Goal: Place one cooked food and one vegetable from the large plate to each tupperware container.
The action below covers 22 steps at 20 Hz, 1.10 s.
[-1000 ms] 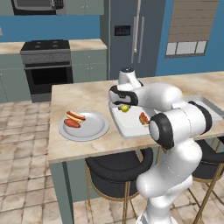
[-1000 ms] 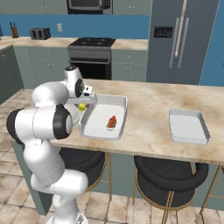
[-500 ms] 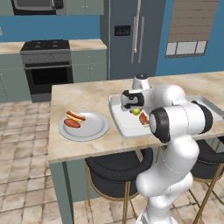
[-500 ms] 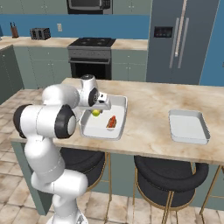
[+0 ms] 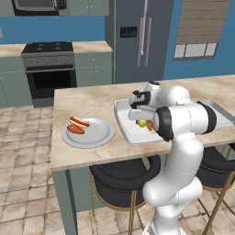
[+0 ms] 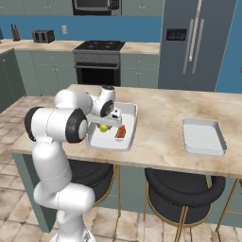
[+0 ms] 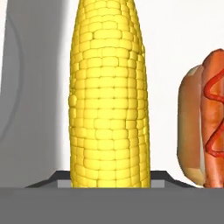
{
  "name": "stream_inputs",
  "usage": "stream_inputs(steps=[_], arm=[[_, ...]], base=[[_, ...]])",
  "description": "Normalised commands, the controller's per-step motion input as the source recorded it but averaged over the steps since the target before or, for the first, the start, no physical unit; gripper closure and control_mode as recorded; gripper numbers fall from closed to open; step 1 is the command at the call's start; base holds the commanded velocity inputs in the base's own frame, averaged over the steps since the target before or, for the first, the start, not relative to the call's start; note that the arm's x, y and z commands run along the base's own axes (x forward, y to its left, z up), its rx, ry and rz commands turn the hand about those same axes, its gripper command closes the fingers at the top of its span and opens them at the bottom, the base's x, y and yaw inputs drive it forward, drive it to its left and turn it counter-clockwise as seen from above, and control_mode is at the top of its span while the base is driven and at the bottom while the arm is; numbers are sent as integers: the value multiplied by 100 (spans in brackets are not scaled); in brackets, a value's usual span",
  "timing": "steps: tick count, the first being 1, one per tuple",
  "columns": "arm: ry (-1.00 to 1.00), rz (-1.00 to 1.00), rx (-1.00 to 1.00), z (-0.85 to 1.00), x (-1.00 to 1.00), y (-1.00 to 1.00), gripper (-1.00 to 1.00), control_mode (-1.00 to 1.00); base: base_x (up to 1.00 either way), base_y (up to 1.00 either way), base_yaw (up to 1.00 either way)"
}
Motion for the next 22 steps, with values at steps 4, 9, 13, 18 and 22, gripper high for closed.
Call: stream_inputs(steps=[4, 9, 13, 18, 22], arm=[[2, 0, 0, -29, 16, 0, 100, -100], [1, 0, -8, -18, 12, 0, 100, -100], [0, 0, -6, -26, 4, 0, 100, -100], [0, 0, -2, -17, 0, 0, 100, -100], [0, 0, 0, 0, 0, 0, -100, -100]], base=[[0, 0, 0], [0, 0, 0], [0, 0, 0], [0, 0, 0], [0, 0, 0]])
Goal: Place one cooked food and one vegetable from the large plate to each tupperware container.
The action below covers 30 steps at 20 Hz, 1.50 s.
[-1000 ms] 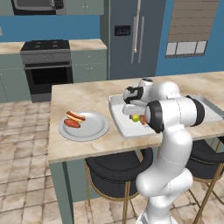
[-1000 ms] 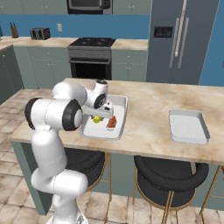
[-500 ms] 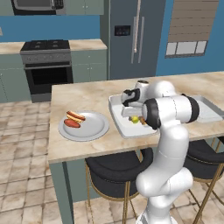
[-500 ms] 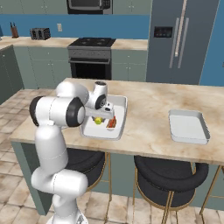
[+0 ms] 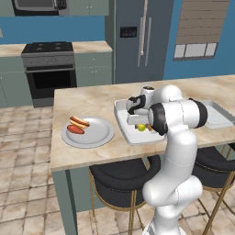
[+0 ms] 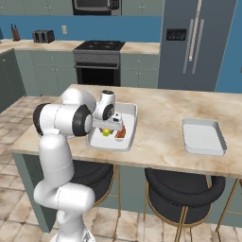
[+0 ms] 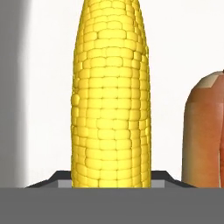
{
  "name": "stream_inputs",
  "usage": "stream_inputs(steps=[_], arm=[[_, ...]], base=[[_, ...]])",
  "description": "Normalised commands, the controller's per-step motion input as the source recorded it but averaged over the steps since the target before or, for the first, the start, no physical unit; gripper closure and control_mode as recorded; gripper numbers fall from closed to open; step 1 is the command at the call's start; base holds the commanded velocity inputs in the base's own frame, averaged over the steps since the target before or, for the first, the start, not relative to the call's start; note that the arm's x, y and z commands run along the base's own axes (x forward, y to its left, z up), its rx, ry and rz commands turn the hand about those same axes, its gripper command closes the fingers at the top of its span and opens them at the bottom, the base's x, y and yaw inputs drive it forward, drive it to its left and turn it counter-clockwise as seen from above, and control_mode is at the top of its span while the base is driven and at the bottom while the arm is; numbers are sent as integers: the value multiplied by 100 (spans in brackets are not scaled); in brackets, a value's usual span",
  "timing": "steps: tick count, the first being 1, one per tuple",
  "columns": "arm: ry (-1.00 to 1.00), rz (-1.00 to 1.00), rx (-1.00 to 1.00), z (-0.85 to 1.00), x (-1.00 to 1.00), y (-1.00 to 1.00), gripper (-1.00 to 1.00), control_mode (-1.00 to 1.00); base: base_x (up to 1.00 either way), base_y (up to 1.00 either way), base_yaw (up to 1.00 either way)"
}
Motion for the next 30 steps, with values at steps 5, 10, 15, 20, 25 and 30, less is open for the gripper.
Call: stream_inputs(steps=[5, 10, 15, 20, 25, 30], arm=[[0, 0, 0, 0, 0, 0, -100, -100], [0, 0, 0, 0, 0, 0, -100, -100], [-11, 0, 0, 21, -19, 0, -100, -100], [-27, 0, 0, 80, -33, 0, -100, -100], [-30, 5, -1, 86, -31, 23, -100, -100], [-36, 15, -1, 82, -23, 67, -100, -100]], base=[[0, 0, 0], [0, 0, 0], [0, 0, 0], [0, 0, 0], [0, 0, 0], [0, 0, 0]])
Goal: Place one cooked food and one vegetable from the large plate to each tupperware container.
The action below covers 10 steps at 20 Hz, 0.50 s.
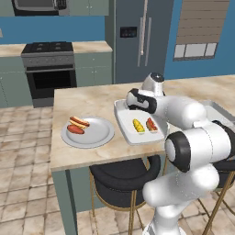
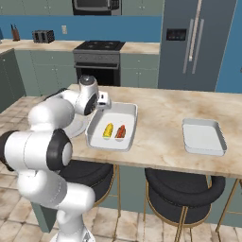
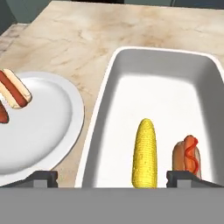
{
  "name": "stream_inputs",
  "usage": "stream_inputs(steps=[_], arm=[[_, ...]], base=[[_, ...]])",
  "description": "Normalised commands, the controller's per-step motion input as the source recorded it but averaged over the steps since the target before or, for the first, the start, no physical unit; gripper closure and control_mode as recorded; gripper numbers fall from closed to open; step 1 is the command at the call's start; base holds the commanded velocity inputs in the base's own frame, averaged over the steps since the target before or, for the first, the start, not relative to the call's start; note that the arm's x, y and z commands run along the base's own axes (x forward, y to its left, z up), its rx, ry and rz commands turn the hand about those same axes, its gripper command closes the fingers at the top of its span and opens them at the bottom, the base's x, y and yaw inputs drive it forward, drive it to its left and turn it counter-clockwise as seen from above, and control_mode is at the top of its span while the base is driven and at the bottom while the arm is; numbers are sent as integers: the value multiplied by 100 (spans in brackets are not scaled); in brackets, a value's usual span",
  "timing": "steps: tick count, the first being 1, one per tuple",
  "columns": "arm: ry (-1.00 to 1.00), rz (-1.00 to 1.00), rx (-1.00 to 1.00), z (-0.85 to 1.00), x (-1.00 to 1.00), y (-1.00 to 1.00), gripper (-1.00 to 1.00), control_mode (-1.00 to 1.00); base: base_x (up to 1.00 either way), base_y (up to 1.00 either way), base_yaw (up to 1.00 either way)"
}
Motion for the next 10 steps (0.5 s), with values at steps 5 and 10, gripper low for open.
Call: stream_inputs(steps=[5, 10], arm=[[-20, 16, -3, 72, -9, 95, -100, -100], [1, 17, -1, 35, 0, 100, -100, -100]], base=[[0, 0, 0], [0, 0, 0]])
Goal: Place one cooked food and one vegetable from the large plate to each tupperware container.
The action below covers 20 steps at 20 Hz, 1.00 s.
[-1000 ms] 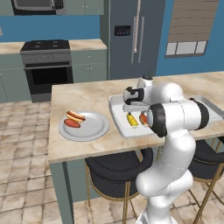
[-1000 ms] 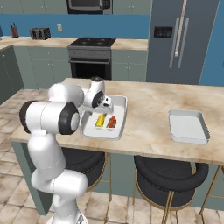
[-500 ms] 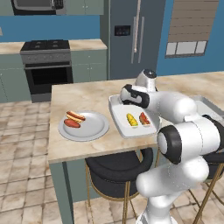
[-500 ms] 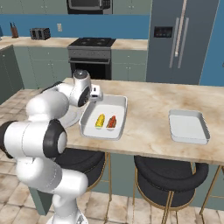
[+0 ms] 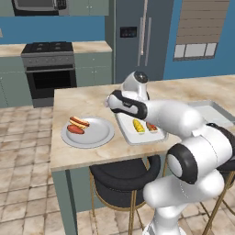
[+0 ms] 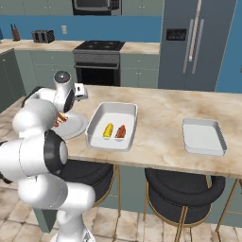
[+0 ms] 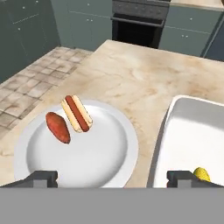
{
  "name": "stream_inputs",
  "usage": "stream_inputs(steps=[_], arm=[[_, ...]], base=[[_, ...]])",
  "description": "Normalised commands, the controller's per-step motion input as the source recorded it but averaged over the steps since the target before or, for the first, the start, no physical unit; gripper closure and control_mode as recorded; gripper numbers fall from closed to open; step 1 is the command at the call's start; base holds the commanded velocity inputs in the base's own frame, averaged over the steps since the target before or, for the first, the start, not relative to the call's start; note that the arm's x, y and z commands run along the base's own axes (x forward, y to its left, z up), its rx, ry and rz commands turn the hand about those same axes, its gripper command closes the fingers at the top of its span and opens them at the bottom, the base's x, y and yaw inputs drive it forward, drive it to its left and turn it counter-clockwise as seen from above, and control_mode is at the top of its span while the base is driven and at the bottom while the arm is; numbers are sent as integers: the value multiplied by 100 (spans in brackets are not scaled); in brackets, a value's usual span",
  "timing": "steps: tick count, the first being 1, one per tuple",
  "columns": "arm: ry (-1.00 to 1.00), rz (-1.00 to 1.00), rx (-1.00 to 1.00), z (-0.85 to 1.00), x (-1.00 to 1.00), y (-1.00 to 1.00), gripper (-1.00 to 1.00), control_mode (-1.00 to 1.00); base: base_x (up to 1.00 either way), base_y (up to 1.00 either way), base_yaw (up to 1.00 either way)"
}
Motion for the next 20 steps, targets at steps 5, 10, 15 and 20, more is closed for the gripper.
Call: stream_inputs(steps=[5, 10, 15, 20], arm=[[24, 4, 1, 3, 0, 100, -100, -100], [21, 0, 0, -37, 0, 98, -100, -100], [0, 0, -10, -57, 3, 44, -100, -100], [3, 0, -10, -45, 6, 0, -100, -100]], base=[[0, 0, 0], [0, 0, 0], [0, 0, 0], [0, 0, 0]])
